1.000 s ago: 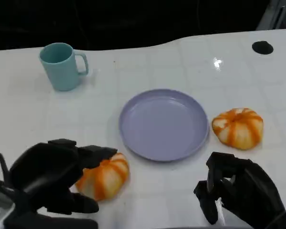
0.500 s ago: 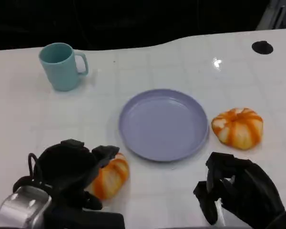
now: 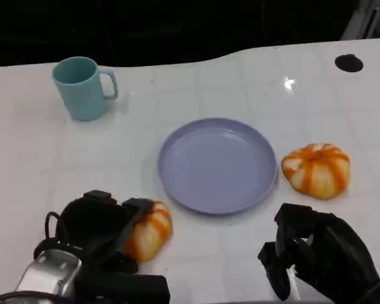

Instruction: Grasp the bread from the table and place it into the plate.

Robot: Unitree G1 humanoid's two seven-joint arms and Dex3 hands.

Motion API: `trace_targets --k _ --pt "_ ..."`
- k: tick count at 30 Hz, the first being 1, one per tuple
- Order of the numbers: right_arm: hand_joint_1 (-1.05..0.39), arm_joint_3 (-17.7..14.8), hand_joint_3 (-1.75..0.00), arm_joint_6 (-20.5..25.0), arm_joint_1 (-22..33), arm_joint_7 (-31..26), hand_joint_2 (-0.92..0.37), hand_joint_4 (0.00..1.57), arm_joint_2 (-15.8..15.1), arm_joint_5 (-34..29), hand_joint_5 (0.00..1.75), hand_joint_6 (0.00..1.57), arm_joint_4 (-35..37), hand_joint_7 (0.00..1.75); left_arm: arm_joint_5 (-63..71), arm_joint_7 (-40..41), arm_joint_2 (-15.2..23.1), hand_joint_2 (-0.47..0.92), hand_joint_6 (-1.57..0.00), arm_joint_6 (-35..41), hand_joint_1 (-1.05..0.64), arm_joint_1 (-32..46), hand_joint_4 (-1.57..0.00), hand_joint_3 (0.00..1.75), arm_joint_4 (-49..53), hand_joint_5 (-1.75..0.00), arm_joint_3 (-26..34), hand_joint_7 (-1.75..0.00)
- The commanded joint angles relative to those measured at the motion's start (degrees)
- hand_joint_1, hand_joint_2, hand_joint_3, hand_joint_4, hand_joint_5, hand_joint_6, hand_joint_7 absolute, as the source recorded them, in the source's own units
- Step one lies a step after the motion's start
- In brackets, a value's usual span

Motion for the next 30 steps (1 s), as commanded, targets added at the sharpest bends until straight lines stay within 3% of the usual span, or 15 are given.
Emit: trace_targets --k 1,4,5,12,13,15,16,22,30 --pt "-0.97 -0.37 -0.48 0.15 0.62 -0.53 -0.73 1.19 -0.62 0.13 1.68 1.03 -1.15 1.51 -1.06 -0.45 2.32 0.91 -0.88 -1.75 -0.35 -1.26 -0.66 0.16 4.08 -1.43 -1.66 -0.11" --pt "-0.97 -0.38 -0.48 0.33 0.71 -0.40 -0.73 1.19 -0.70 0.39 1.68 1.03 -1.39 1.52 -1.28 -1.57 3.28 0.92 -1.12 -1.71 -0.33 -2.18 -0.84 0.24 4.85 -1.26 -2.63 -0.14" --pt "-0.97 -0.35 -0.48 0.38 0.76 -0.45 -0.73 1.19 -0.73 0.35 1.68 1.03 -1.55 1.52 -1.26 -0.97 3.43 0.92 -1.19 -1.78 -0.32 -2.42 -0.86 0.24 5.40 -1.32 -2.93 -0.14" --pt "-0.97 -0.56 -0.47 0.13 0.77 0.10 -0.73 1.19 -0.81 0.74 1.69 1.02 -1.36 1.53 -0.93 7.43 3.23 0.92 -1.22 -2.83 -0.29 -3.16 -0.82 0.46 8.67 -1.54 -3.74 -0.19" --pt "-0.97 -0.59 -0.47 0.07 0.75 0.16 -0.73 1.19 -0.83 0.73 1.69 1.02 -1.28 1.53 -0.88 8.63 3.16 0.92 -1.20 -2.87 -0.28 -3.18 -0.81 0.47 9.01 -1.62 -3.86 -0.29" --pt "-0.97 -0.65 -0.47 0.15 0.71 0.23 -0.74 1.19 -0.85 0.80 1.68 1.02 -1.24 1.53 -0.78 10.31 3.15 0.91 -1.01 -2.77 -0.28 -3.29 -0.80 0.49 9.55 -1.71 -4.15 -0.75" --pt "-0.97 -0.64 -0.47 0.22 0.72 0.15 -0.74 1.19 -0.87 0.73 1.68 1.03 -1.34 1.53 -0.21 10.86 3.28 0.91 -0.93 -2.26 -0.28 -3.39 -0.80 0.50 9.54 -1.73 -4.45 -0.90" --pt "-0.98 -0.71 -0.45 0.03 0.54 -0.02 -0.75 1.21 -0.89 0.43 1.66 1.04 -1.08 1.52 1.55 14.96 3.65 0.91 -0.76 -1.03 -0.29 -3.40 -0.83 0.45 8.72 -1.75 -4.61 -1.29" --pt "-0.96 -0.83 -0.45 -0.17 0.31 0.36 -0.76 1.20 -0.95 0.57 1.68 1.02 -0.65 1.54 1.79 16.88 4.57 0.87 -0.64 0.36 -0.29 -2.21 -0.80 0.47 4.44 -1.75 -3.42 -1.57"
